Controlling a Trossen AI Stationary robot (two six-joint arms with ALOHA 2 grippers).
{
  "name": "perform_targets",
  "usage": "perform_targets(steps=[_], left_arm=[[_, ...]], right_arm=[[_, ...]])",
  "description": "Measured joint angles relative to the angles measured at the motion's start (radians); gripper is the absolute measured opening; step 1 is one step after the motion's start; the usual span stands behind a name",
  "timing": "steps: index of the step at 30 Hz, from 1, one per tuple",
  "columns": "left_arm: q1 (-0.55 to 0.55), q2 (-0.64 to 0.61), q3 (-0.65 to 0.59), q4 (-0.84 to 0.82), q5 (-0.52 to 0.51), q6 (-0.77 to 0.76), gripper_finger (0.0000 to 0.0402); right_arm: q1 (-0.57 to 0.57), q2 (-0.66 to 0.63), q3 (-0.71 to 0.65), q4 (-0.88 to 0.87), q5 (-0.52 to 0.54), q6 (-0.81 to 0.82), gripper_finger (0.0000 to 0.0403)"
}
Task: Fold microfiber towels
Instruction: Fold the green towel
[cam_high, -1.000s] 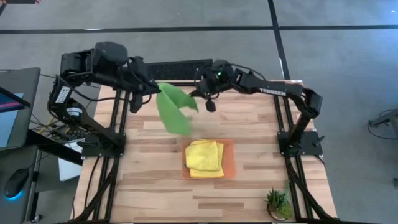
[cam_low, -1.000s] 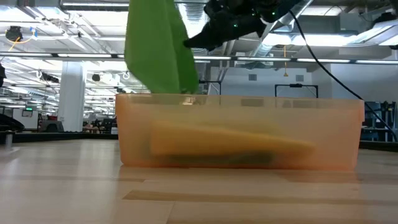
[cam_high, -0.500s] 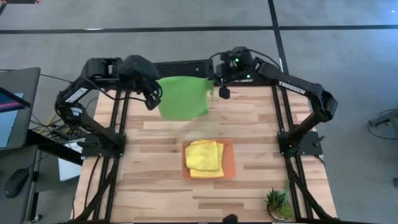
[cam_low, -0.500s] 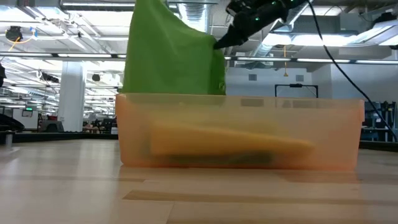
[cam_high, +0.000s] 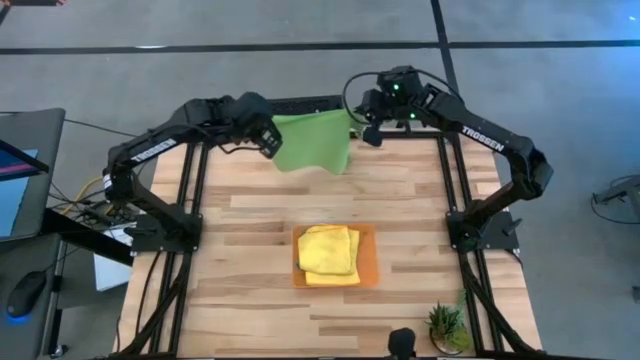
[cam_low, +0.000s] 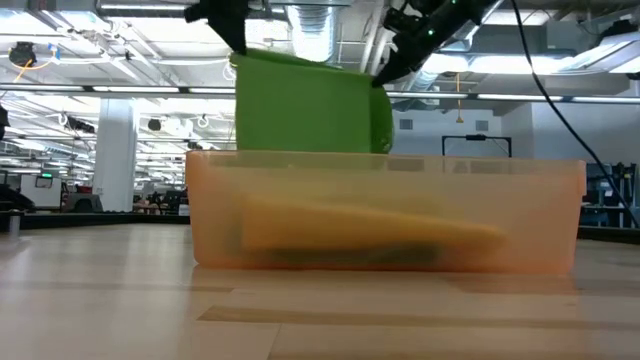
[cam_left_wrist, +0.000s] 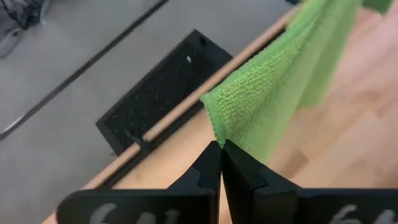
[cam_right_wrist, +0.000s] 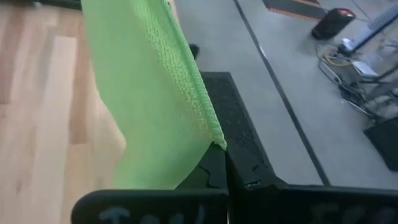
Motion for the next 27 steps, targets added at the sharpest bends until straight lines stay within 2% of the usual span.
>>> perform_targets(steps=[5, 9, 16, 21, 27], left_arm=[[0.082, 0.000, -0.092, 0.196, -0.002, 0.126, 0.0000], [0.124, 0.000, -0.139, 0.286, -0.001, 0.214, 0.0000], [0.139, -0.001, -0.145, 0.268, -0.028, 0.281, 0.0000], [0.137, -0.002, -0.161, 0.193, 0.067, 0.282, 0.0000], [0.109, -0.002, -0.267, 0.180, 0.170, 0.281, 0.0000]], right_arm=[[-0.023, 0.000, 0.000, 0.012, 0.042, 0.000, 0.0002], [-0.023, -0.004, 0.012, 0.002, 0.063, -0.001, 0.0002], [0.018, -0.009, 0.080, -0.059, 0.104, -0.035, 0.0002], [0.055, -0.003, 0.070, -0.211, 0.097, 0.002, 0.0002], [0.112, -0.003, -0.010, -0.275, 0.096, 0.054, 0.0002]])
